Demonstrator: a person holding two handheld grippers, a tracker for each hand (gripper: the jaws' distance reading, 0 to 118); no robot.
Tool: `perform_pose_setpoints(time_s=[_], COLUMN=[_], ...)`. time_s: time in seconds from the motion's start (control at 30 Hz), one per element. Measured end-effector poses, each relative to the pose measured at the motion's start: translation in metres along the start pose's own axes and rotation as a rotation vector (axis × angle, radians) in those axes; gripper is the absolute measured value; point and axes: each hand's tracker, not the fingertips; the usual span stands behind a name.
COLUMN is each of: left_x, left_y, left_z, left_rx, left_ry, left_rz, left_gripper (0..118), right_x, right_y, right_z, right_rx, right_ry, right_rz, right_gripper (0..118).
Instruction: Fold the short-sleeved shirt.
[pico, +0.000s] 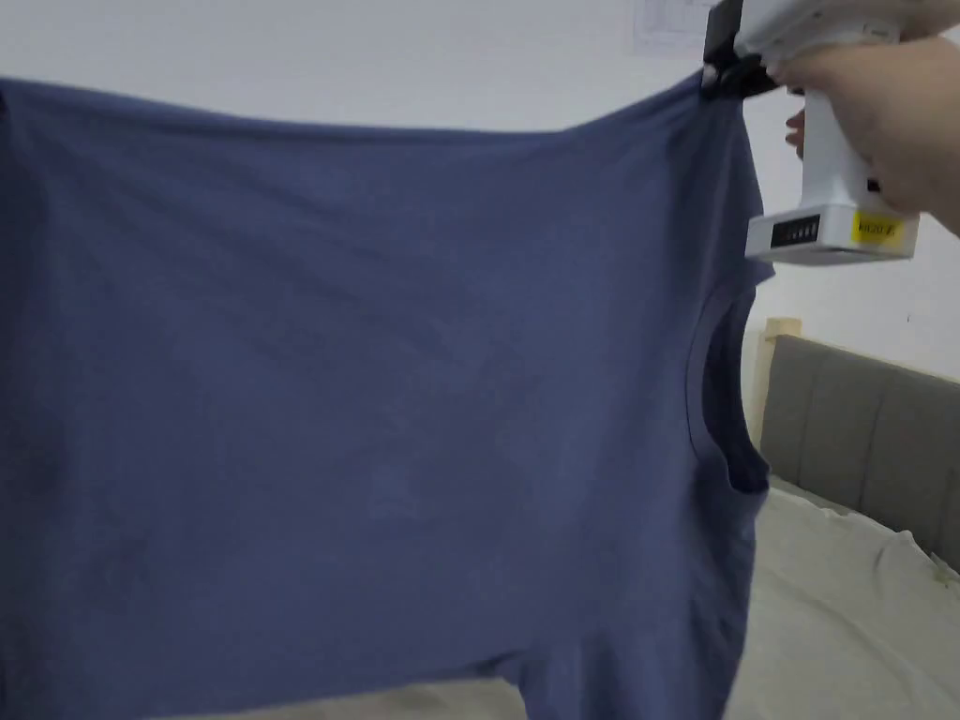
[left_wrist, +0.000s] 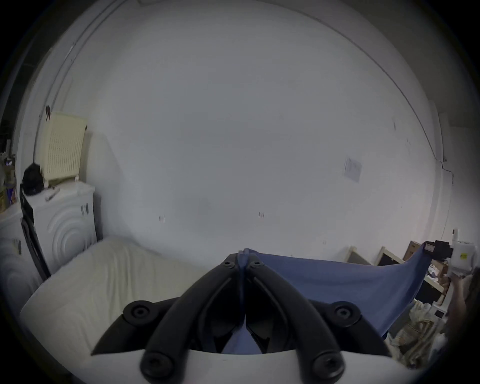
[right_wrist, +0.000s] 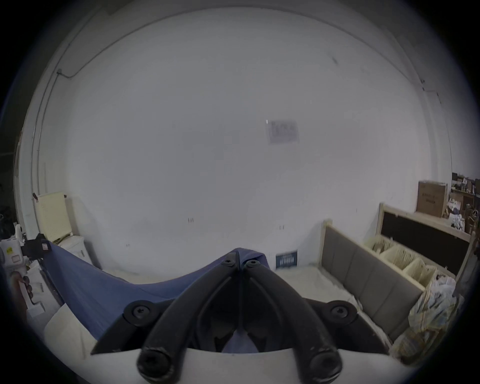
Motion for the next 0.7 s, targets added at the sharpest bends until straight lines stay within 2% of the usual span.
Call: perform_pose_setpoints(time_s=[0.07, 0.13, 0.2, 0.27, 0.33, 0.4, 0.47, 0.53, 0.63, 0.7], left_x=[0.011, 0.015, 0.018, 0.015, 0.011, 0.007, -0.006, -0.013, -0.019, -0.028], left_y=[0.000, -0.006, -0.023, -0.047, -0.080, -0.124, -0.174, -0.234, -0.332, -0.390], left_z=[0.004, 0.005, 0.009, 0.008, 0.008, 0.004, 0.000, 0.005, 0.028, 0.043], left_rx=[0.068, 0.167, 0.205, 0.206, 0.160, 0.054, -0.069, -0.171, -0.277, -0.384], left_ry=[-0.013, -0.026, -0.010, 0.021, -0.011, 0.012, -0.040, -0.068, -0.023, -0.053], left_rz=[-0.027, -0.054, -0.100, -0.150, -0.147, -0.155, -0.112, -0.078, -0.133, -0.100], left_gripper=[3, 3, 3, 3, 3, 3, 3, 3, 3, 3], right_x=[-0.003, -0.003, -0.005, -0.005, -0.004, 0.003, 0.014, 0.026, 0.038, 0.051], right_y=[0.005, 0.002, -0.014, -0.039, -0.077, -0.132, -0.193, -0.266, -0.373, -0.433], right_z=[0.000, 0.002, 0.011, 0.011, 0.009, 0.008, 0.002, 0.006, 0.026, 0.035], right_rx=[0.060, 0.128, 0.189, 0.196, 0.164, 0.091, -0.052, -0.193, -0.394, -0.525], right_ry=[-0.038, -0.045, -0.054, -0.051, -0.045, -0.007, 0.045, 0.057, 0.077, 0.085], right_rz=[0.037, 0.051, 0.099, 0.133, 0.165, 0.174, 0.157, 0.160, 0.164, 0.157], right_gripper=[0, 0, 0, 0, 0, 0, 0, 0, 0, 0])
